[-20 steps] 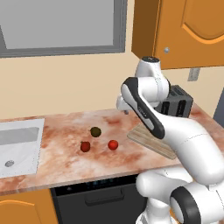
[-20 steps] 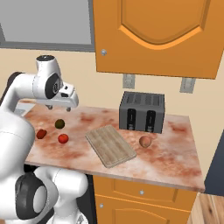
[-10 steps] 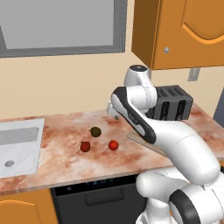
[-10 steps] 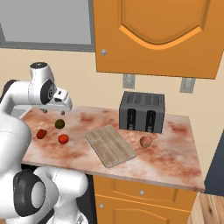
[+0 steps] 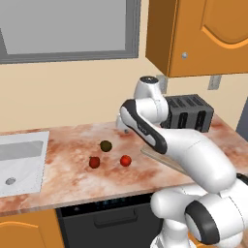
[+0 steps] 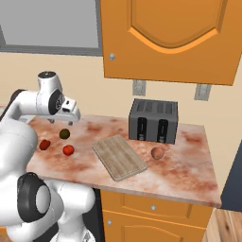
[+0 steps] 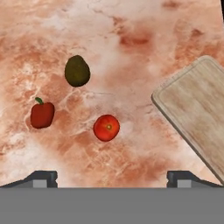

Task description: Place the avocado, onion, tomato, and bell pepper on the cutting board.

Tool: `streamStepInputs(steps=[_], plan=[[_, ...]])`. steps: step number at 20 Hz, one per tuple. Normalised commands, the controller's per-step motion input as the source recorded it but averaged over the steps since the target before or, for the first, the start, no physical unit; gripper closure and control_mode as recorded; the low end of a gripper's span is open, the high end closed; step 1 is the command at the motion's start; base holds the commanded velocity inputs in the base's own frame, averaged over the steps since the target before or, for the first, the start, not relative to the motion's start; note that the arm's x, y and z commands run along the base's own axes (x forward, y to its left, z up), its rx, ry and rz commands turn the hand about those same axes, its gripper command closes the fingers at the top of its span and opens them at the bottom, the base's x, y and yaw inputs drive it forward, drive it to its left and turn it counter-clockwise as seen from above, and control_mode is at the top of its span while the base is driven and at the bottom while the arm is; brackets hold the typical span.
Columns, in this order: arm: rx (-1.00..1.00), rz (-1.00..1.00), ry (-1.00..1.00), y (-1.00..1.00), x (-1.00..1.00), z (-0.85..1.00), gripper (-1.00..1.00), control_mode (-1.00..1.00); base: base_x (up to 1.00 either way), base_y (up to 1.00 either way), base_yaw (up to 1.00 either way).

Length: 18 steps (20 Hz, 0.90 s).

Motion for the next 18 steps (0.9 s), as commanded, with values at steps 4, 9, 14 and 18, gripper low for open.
streamStepInputs(steps=[4,9,14,18], plan=[[0.0,0.0,0.03,0.15,0.19,-0.2,-1.0,-1.0,0.0,0.0,0.0],[0.03,0.0,0.06,0.08,0.13,-0.24,-1.0,-1.0,0.0,0.0,0.0],[0.04,0.0,0.06,0.0,0.07,-0.28,-1.0,-1.0,0.0,0.0,0.0],[0.0,0.0,0.07,0.0,0.08,-0.23,-1.0,-1.0,0.0,0.0,0.0]])
